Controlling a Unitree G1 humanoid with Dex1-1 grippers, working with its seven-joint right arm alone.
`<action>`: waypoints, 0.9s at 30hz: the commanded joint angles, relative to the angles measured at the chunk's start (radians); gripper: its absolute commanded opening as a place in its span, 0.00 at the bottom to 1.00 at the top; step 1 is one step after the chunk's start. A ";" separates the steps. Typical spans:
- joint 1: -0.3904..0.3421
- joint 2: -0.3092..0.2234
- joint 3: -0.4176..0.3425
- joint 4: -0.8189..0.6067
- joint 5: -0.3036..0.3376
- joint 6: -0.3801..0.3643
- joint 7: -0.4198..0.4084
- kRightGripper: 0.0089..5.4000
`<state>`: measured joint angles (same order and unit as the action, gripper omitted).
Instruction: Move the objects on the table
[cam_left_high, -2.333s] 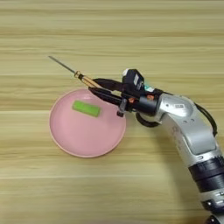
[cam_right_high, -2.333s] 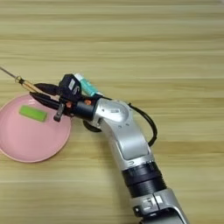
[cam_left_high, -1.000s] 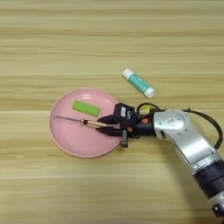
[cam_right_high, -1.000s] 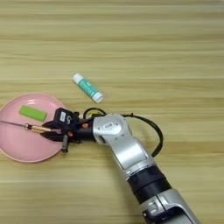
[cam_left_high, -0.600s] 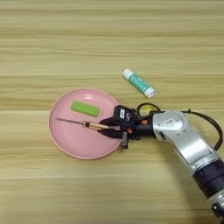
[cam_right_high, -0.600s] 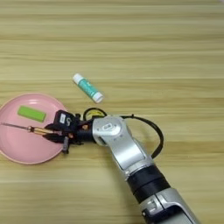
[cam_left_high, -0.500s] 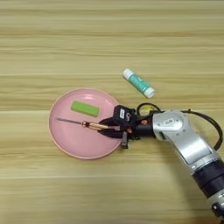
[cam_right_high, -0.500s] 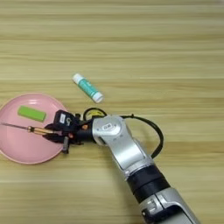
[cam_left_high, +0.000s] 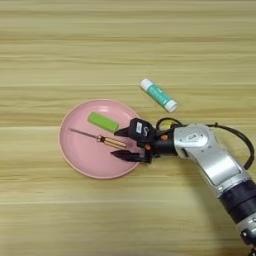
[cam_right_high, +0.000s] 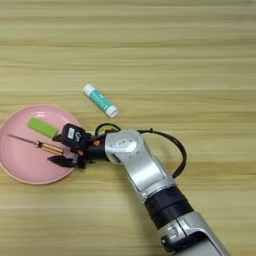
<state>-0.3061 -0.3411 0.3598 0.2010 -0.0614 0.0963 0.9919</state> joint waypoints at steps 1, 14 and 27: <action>-0.070 -0.007 -0.027 -0.020 0.012 -0.017 -0.022 0.58; -0.098 0.020 -0.070 0.019 0.036 -0.046 -0.049 0.84; -0.118 0.035 -0.097 0.047 0.050 -0.062 -0.053 1.00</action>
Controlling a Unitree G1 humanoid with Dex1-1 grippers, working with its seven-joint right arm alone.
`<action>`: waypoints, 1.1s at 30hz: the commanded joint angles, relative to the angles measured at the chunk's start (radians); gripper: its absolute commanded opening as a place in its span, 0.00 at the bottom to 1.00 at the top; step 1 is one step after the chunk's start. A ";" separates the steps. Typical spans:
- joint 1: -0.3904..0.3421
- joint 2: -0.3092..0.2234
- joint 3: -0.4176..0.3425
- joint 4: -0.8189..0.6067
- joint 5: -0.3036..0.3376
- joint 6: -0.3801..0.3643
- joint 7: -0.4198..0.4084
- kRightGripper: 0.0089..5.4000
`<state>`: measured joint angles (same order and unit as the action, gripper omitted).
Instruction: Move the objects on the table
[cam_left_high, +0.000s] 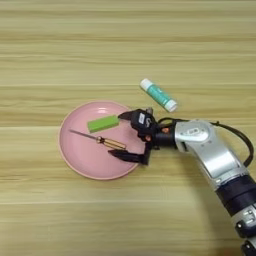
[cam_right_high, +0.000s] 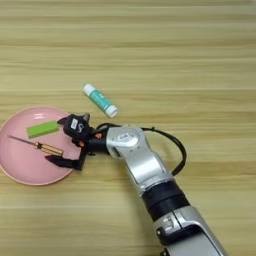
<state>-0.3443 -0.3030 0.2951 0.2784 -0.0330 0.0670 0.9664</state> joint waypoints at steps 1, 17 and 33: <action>-0.080 -0.002 -0.034 -0.030 0.023 -0.034 -0.028 1.00; -0.090 0.022 -0.078 -0.054 0.088 -0.043 -0.026 1.00; -0.185 0.109 -0.236 -0.039 0.220 -0.016 -0.158 1.00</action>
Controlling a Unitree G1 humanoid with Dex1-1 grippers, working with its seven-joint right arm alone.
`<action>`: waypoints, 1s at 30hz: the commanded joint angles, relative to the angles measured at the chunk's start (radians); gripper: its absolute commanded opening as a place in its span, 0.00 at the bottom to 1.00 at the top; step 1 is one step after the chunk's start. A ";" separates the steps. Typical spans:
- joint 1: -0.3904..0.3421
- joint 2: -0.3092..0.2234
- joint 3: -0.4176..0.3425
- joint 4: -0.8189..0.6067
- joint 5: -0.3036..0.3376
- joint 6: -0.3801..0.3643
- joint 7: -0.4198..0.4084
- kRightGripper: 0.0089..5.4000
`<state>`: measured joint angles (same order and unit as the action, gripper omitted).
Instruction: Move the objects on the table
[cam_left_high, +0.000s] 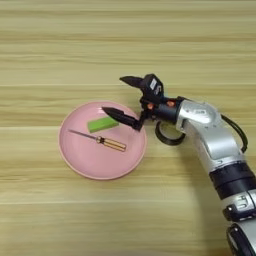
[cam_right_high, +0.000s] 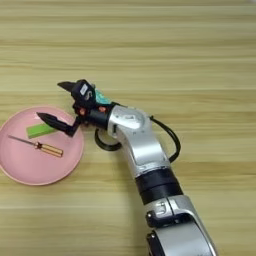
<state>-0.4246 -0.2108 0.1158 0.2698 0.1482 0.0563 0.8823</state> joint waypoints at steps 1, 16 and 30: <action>-0.114 0.023 -0.070 -0.023 0.046 -0.001 -0.092 1.00; -0.205 0.074 -0.129 0.108 -0.016 -0.013 -0.376 1.00; -0.275 0.075 -0.124 0.233 -0.127 0.056 -0.608 1.00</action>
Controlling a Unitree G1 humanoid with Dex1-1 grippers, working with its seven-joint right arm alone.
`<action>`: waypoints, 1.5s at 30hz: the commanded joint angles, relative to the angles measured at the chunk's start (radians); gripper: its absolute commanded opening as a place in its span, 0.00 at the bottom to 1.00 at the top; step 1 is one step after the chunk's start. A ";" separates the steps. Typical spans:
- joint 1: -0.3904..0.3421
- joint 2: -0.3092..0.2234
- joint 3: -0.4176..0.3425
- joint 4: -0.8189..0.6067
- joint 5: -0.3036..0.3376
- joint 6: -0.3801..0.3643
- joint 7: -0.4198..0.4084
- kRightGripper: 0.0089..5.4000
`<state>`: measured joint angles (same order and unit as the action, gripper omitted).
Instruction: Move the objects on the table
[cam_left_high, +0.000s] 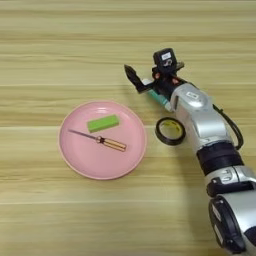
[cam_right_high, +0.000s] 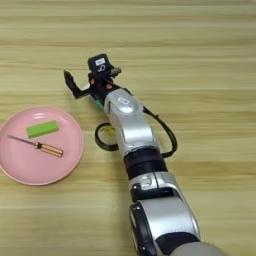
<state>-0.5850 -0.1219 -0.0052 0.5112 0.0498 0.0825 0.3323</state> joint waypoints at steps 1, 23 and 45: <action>-0.120 -0.015 -0.002 0.001 -0.036 0.043 -0.071 1.00; -0.263 -0.025 -0.025 0.177 -0.084 0.392 -0.211 1.00; -0.327 -0.037 -0.035 0.303 -0.081 0.463 -0.197 0.94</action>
<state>-0.8088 -0.1306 -0.0340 0.8425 -0.0334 0.5602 0.1397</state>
